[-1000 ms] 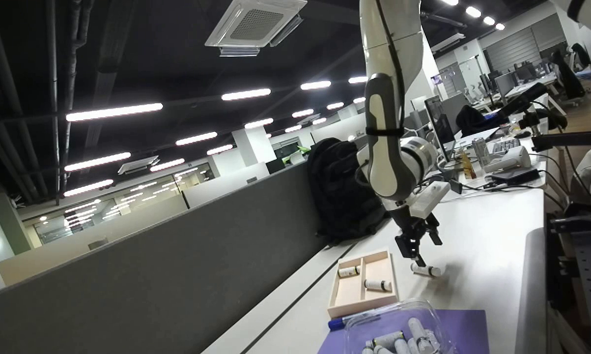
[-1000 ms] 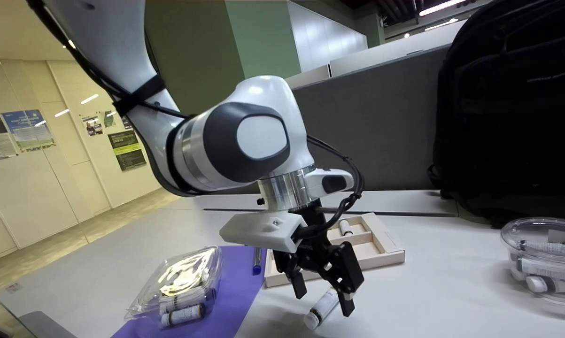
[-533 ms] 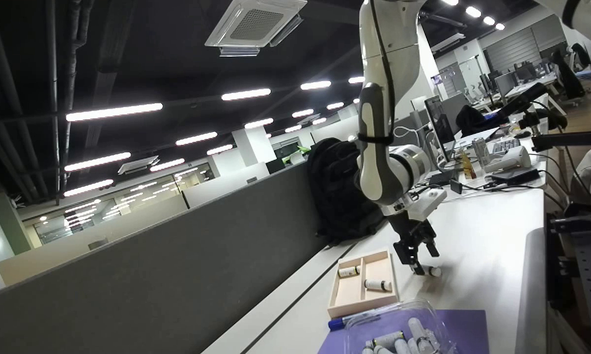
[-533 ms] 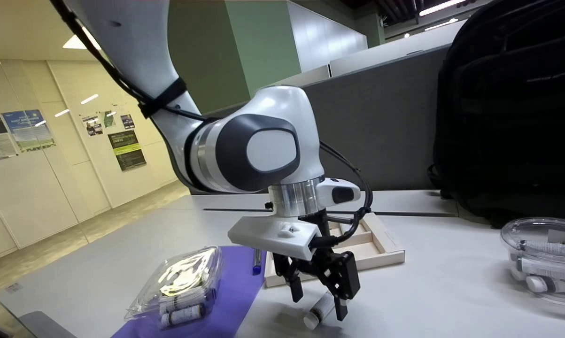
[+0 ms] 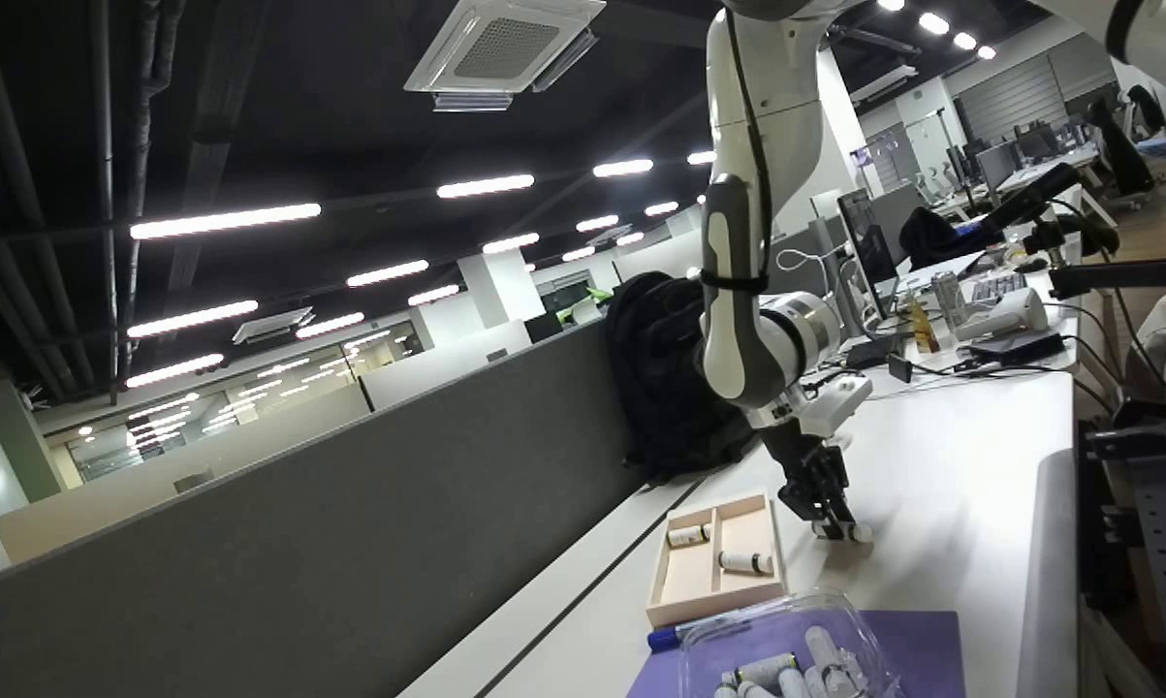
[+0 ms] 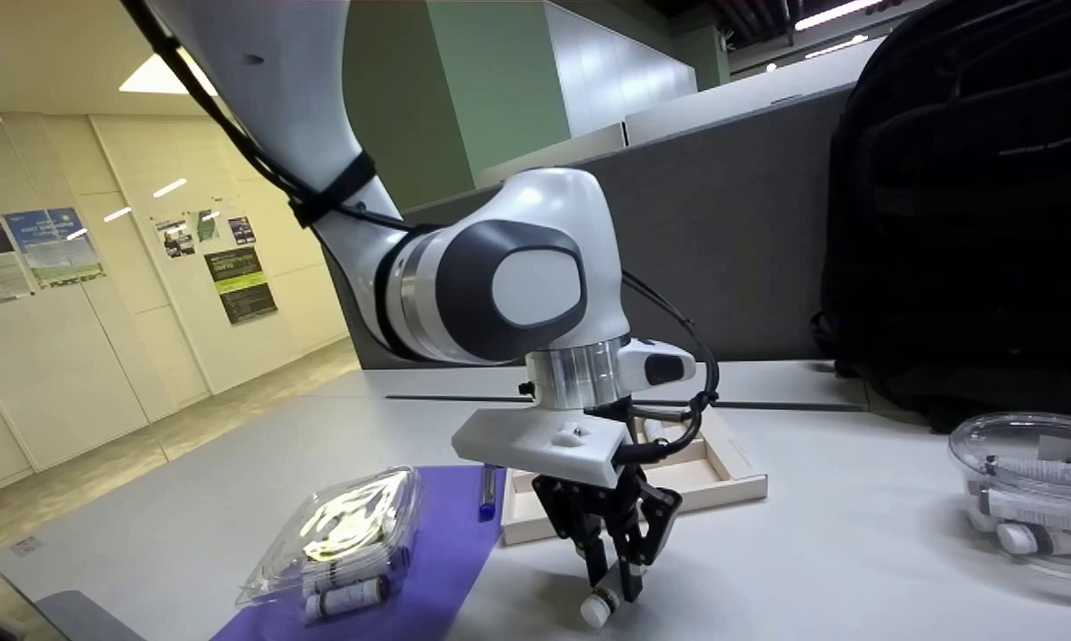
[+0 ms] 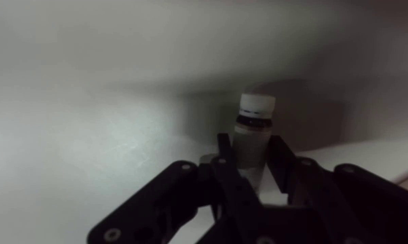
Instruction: Pick up the white object from the table and put it in the white box in the right compartment
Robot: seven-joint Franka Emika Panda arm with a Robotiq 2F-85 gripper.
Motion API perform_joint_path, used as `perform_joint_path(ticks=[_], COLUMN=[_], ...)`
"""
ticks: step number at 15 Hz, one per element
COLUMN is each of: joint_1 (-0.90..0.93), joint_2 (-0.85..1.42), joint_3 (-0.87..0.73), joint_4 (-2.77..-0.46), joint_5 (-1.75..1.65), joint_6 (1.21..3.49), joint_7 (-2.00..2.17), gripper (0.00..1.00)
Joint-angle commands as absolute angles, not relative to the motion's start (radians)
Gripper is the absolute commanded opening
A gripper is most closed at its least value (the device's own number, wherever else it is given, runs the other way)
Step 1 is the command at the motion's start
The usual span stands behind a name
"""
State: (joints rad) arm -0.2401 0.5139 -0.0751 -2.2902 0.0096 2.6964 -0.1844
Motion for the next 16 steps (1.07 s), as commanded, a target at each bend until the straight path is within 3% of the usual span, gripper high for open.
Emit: perform_joint_path(ticks=[1,9,16], joint_1=[-0.236,-0.133,-0.079], joint_2=[0.513,0.381,0.361], joint_3=[-0.08,-0.106,-0.072], joint_4=[-2.277,-2.37,-2.27], joint_5=[0.0,-0.051,0.041], joint_6=[2.686,2.781,2.663], joint_7=[-0.192,-0.118,0.021], gripper=[0.05,0.07,0.07])
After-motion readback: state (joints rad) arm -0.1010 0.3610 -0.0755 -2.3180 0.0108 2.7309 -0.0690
